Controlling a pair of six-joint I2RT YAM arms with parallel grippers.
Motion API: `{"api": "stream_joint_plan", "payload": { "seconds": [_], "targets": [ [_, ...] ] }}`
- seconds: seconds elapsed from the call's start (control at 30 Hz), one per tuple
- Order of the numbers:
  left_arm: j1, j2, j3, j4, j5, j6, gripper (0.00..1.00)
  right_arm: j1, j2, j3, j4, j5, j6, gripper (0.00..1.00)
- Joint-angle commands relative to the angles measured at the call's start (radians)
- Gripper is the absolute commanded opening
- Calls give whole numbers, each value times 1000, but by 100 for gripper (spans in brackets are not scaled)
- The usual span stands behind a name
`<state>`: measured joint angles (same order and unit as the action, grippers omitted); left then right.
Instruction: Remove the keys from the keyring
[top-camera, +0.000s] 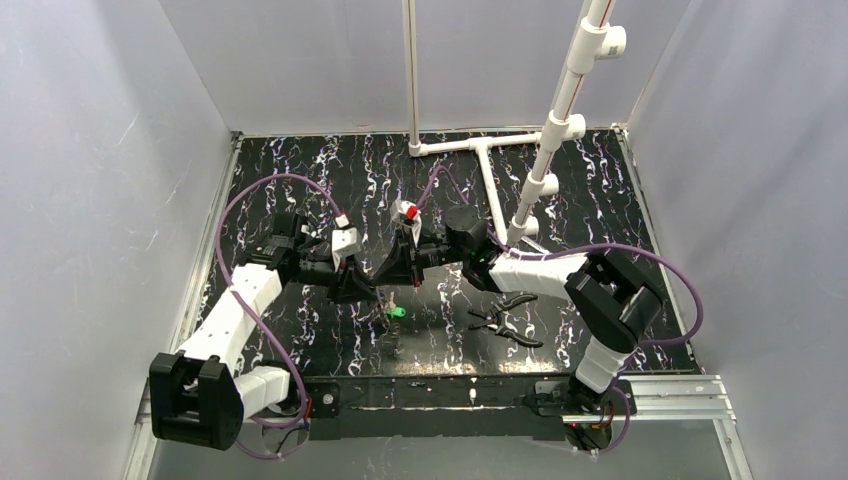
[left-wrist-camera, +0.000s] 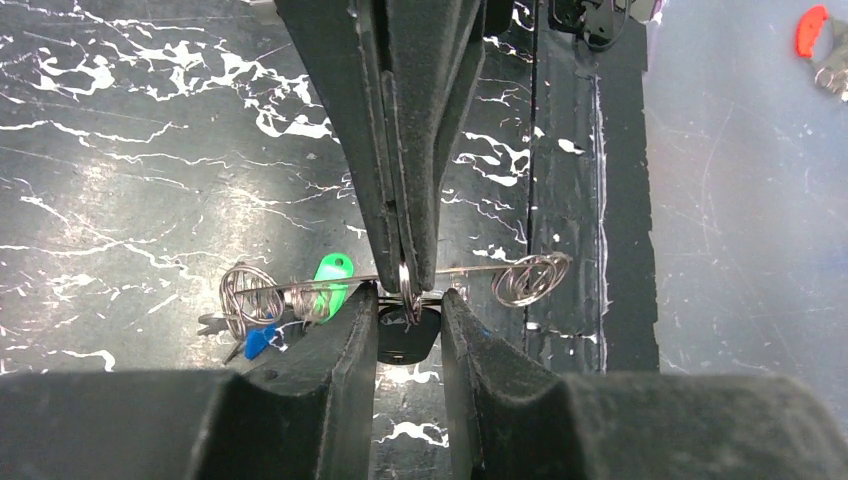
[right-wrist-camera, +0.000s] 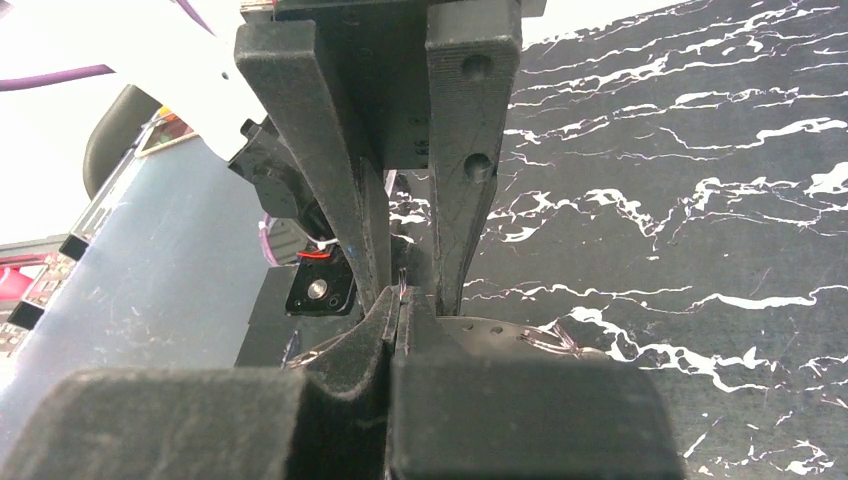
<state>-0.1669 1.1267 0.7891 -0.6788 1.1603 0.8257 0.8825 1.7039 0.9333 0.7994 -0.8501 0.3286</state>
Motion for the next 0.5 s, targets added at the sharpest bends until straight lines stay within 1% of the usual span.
{"api": "stream_joint_plan", "payload": {
  "seconds": [0.0,0.07,0.1,0.13,0.3,0.33,0.4,0.47],
  "targets": [
    [-13,-3,23,15,-15,-81,10,-8,-12,7,186,-10,34,1],
    [-2,-26,26,-12,-16,-83,20,-9,-15,1,184,-10,32,1],
    [16,-43,24,-24,-3,-83,23,-12,-17,-3,184,-9,31,1],
    [44,-61,23,-37,19,-81,25,-15,-21,-8,183,-9,29,1],
    [194,-138,15,-93,131,-72,26,-28,-29,-17,179,-7,28,1],
    [199,-155,5,-88,144,-81,28,-28,-29,-16,183,-8,31,1],
    [199,-189,-23,-18,170,-162,33,-28,-24,-15,201,-7,42,1],
    [199,-231,-67,138,159,-335,36,-28,-23,-15,211,-4,51,1]
  ]
}}
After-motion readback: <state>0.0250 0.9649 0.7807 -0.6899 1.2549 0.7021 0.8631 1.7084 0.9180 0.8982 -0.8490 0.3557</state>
